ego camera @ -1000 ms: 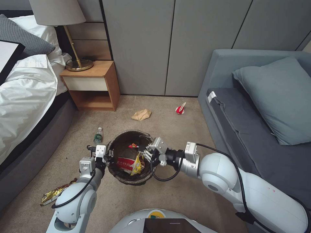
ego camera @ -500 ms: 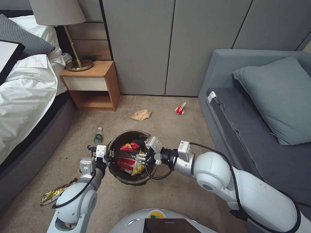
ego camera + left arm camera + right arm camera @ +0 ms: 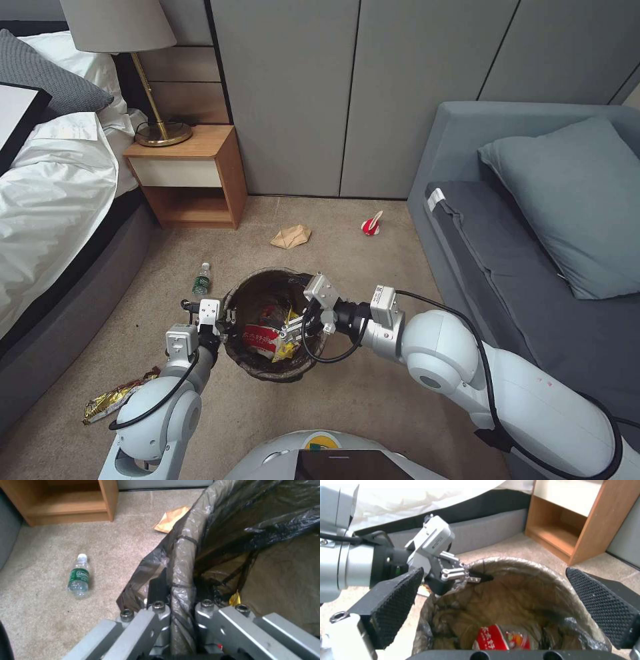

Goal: Pick up the trash bin, then pick up the garbage from the floor and place it into the trash bin.

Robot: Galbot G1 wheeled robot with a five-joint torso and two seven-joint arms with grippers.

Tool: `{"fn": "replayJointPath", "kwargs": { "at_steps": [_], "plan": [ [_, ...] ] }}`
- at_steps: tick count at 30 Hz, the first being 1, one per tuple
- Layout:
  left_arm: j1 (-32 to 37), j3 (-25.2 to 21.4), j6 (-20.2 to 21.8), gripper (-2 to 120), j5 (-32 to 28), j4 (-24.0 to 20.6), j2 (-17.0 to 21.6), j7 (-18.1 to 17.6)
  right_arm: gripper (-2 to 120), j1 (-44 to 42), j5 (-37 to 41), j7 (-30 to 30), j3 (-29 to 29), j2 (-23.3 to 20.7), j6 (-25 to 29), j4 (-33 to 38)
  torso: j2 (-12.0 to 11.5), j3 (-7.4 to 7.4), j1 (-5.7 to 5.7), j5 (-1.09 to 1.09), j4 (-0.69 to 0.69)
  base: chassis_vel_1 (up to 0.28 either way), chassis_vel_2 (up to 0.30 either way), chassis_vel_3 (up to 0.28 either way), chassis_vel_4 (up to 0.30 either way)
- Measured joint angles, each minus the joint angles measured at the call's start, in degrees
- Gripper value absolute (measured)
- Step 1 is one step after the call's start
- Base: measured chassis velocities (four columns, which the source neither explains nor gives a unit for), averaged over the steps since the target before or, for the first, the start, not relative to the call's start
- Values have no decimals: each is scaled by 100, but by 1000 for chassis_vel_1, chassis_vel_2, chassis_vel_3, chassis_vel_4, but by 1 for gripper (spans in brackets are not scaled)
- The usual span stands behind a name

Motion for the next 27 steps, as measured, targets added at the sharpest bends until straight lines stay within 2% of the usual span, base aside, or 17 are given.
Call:
{"fn": "replayJointPath", "kwargs": {
  "at_steps": [6,10,14,15,18,19,20,21,23,25,26,27],
  "plan": [
    [0,-10,0,2,0,-3,-1,2,100,-32,131,82,212,28,53,43,0,0,0,0,0,0,0,0,0],
    [-2,-29,-3,2,-1,24,-8,3,100,-219,297,418,474,6,429,131,0,0,0,0,0,0,0,0,0],
    [4,-93,-13,2,-28,33,-4,-3,100,-715,286,1025,1052,-31,1050,102,0,0,0,0,-1,0,0,0,0],
    [4,-93,-13,2,-28,33,-4,-3,100,-715,286,1025,1052,-31,1050,102,0,0,0,0,-1,0,0,0,0],
    [45,-177,-55,2,-42,28,7,-16,100,-1181,-37,1281,1759,92,1442,-89,0,0,0,1,2,0,0,0,0],
    [45,-177,-55,2,-42,28,7,-16,100,-1181,-37,1281,1759,92,1442,-89,0,0,0,1,2,0,0,0,0],
    [65,-193,-66,2,-45,13,4,-24,100,-1424,-219,1282,2108,181,1543,-165,0,0,0,0,1,0,0,0,0],
    [89,-203,-83,2,-48,-7,0,-36,100,-1781,-476,1261,2499,282,1670,-251,0,0,0,1,1,0,0,0,0],
    [94,-205,-89,2,-48,-12,-2,-41,100,-1898,-552,1251,2615,318,1707,-274,1,0,0,1,2,0,0,0,0],
    [128,-216,-113,2,-49,-35,-11,-69,100,-2445,-964,1155,3121,489,1903,-368,0,0,0,1,-1,0,0,0,0],
    [128,-216,-113,2,-49,-35,-11,-69,100,-2445,-964,1155,3121,489,1903,-368,0,0,0,1,-1,0,0,0,0],
    [166,-227,-128,2,-50,-63,-11,-90,100,-3014,-1408,994,3580,733,2093,-434,1,0,0,0,-1,0,0,0,0]
  ]
}}
